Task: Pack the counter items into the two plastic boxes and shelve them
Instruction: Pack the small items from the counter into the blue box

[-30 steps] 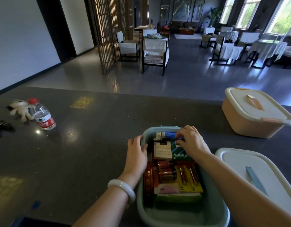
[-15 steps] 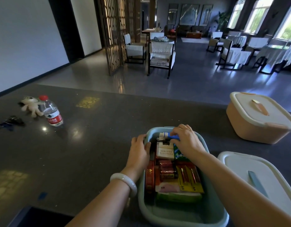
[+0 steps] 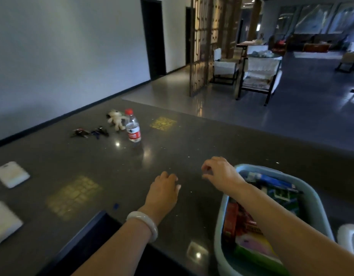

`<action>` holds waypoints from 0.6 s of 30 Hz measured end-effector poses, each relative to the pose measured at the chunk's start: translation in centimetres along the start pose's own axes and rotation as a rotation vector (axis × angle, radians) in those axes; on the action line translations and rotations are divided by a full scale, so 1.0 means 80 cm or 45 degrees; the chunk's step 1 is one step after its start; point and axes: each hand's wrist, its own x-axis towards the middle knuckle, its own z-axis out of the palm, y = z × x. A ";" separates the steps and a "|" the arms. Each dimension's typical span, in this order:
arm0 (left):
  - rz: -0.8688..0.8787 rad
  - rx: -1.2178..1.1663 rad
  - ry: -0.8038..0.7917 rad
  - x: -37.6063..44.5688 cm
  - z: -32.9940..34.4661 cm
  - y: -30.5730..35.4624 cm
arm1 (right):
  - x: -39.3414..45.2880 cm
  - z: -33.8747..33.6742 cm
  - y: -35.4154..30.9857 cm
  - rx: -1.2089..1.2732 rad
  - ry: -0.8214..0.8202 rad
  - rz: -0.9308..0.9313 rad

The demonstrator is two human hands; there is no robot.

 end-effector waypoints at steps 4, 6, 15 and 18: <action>-0.024 0.250 0.003 -0.003 -0.025 -0.054 | 0.038 0.028 -0.049 -0.025 -0.191 -0.068; -0.027 0.358 0.014 0.002 -0.036 -0.077 | 0.056 0.043 -0.068 -0.039 -0.276 -0.076; -0.055 0.638 -0.047 0.073 -0.081 -0.203 | 0.183 0.099 -0.131 -0.131 -0.458 -0.037; -0.047 0.694 -0.078 0.107 -0.090 -0.249 | 0.237 0.117 -0.150 -0.153 -0.482 -0.008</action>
